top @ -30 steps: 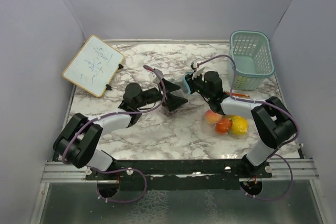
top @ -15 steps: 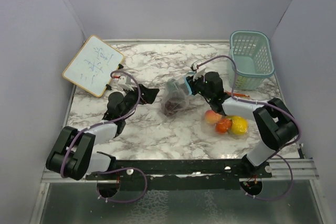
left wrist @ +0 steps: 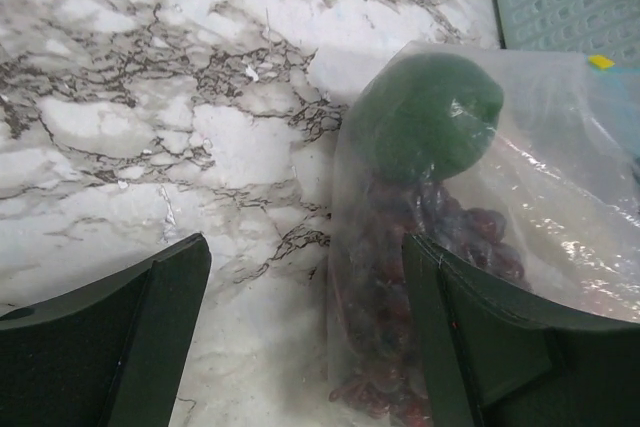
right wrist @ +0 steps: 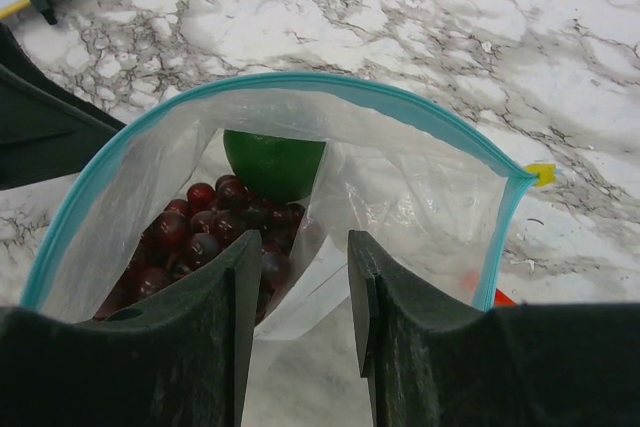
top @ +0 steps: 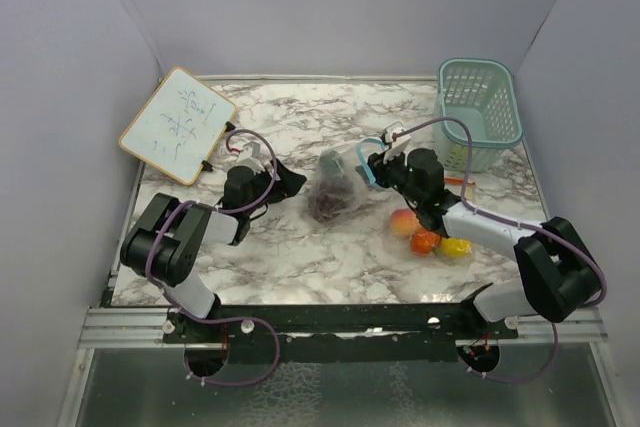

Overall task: Open the zip-top bag and remove the fake food
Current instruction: Pick up the fake fruit from the zipper food storage bag.

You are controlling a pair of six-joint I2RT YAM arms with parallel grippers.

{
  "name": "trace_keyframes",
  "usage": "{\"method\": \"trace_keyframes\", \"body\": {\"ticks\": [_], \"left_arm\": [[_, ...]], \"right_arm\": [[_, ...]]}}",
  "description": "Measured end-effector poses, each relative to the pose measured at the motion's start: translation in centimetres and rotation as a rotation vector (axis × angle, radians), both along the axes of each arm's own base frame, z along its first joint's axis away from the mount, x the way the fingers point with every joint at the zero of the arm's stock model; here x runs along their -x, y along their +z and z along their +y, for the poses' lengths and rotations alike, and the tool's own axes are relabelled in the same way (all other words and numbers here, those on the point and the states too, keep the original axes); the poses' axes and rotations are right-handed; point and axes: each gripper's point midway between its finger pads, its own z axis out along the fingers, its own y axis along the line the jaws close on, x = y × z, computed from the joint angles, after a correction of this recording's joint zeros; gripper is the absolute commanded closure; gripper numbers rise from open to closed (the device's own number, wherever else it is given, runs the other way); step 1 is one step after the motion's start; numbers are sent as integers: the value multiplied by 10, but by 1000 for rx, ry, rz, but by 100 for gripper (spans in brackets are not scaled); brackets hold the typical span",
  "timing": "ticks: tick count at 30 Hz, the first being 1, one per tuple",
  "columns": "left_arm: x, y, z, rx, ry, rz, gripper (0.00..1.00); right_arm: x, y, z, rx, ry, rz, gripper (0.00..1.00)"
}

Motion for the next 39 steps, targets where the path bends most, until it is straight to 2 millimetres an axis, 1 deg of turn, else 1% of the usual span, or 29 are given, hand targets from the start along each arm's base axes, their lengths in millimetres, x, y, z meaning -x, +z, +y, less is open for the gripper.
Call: {"method": "trace_keyframes", "body": {"ticks": [3, 6, 8, 10, 15, 17, 19, 21, 24, 30, 33, 36, 39], "left_arm": [[2, -13, -6, 28, -12, 37, 29], [5, -21, -14, 57, -32, 61, 29], [8, -23, -21, 79, -49, 75, 27], [9, -22, -28, 100, -65, 79, 27], [-1, -11, -49, 146, -110, 55, 36], [-2, -8, -59, 157, -131, 48, 45], [-2, -8, -66, 167, -147, 48, 56], [-1, -10, -71, 176, -159, 54, 72], [0, -13, -77, 201, -175, 66, 100], [2, -11, -85, 257, -210, 63, 100], [3, -6, -87, 275, -225, 54, 100], [5, 0, -83, 279, -222, 44, 100], [6, 16, -72, 273, -207, 17, 100]], "right_arm": [[1, 1, -2, 3, -7, 2, 59], [2, 1, -3, 4, -11, 2, 59], [2, -1, -4, 7, -12, 6, 59], [4, -5, -5, 10, -11, 12, 59], [13, -22, -10, 27, -13, 49, 59], [20, -30, -14, 31, -14, 68, 59], [25, -32, -17, 29, -16, 74, 59], [29, -31, -19, 24, -17, 76, 59], [32, -30, -21, 19, -18, 76, 59], [33, -31, -22, 22, -20, 87, 59], [35, -31, -23, 24, -24, 94, 59], [35, -28, -25, 19, -31, 90, 59], [36, -25, -26, 18, -37, 87, 59]]}}
